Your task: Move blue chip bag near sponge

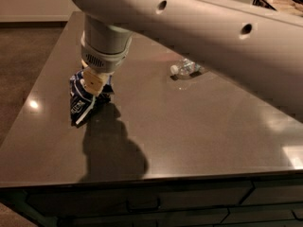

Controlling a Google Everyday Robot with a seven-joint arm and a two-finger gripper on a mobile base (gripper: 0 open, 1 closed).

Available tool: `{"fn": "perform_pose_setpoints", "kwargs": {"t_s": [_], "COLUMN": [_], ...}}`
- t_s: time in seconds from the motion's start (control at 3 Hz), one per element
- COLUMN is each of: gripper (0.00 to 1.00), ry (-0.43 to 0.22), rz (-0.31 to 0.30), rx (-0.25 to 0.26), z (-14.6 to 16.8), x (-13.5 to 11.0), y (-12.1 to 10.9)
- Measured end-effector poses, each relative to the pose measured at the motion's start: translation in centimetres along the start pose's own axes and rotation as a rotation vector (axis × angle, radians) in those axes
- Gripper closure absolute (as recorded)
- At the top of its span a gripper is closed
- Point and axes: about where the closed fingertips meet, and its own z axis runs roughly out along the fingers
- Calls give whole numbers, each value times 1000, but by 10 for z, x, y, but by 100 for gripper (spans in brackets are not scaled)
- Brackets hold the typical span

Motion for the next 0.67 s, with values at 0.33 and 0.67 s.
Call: {"fn": "perform_pose_setpoints", "kwargs": {"t_s": [0.33,0.67], "gripper": [0,0], "ry": [-1,-1], "rz": [-2,-2], "rx": [2,2], "z": [-1,-1], "x": [-1,-1], "y": [1,1]}}
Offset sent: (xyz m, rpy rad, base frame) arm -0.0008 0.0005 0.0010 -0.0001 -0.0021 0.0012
